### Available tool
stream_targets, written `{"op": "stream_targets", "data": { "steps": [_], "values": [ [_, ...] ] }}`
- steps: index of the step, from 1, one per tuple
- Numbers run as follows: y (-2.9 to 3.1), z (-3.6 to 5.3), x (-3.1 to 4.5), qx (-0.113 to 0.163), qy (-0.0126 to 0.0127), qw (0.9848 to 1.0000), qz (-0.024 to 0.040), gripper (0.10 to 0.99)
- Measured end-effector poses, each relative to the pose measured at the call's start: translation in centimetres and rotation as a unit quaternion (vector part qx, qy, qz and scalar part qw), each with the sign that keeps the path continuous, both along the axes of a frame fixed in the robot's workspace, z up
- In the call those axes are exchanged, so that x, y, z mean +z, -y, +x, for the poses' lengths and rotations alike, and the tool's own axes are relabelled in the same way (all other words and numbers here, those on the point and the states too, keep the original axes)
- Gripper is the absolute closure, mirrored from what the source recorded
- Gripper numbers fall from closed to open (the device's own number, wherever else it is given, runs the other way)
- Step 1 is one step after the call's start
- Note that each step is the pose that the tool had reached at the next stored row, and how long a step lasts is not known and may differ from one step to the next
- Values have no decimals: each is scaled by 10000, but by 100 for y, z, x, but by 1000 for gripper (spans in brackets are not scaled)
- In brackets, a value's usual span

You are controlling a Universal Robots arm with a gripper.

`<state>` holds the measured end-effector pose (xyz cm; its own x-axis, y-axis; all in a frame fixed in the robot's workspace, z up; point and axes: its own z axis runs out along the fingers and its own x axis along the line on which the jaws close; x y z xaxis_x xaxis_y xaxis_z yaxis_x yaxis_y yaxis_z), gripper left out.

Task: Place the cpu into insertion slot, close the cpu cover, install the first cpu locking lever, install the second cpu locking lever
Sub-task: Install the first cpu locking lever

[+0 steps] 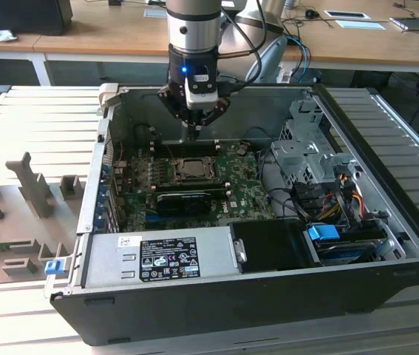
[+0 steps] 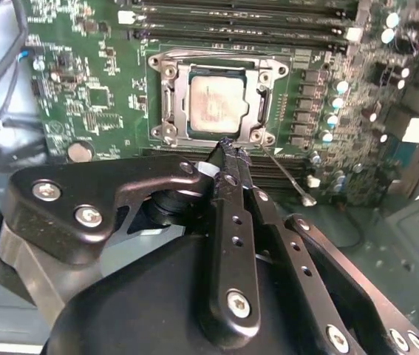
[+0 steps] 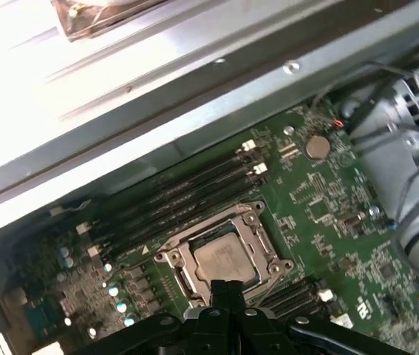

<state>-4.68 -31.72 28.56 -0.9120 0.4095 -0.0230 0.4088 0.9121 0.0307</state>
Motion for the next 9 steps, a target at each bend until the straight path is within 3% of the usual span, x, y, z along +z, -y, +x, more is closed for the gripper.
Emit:
{"op": "stream_targets", "data": {
  "steps": [4, 9],
  "values": [
    [0, 0, -13, 474, 0, 9989, 0, 980],
    [0, -1, -28, 1148, 0, 9934, 0, 980]
  ]
}}
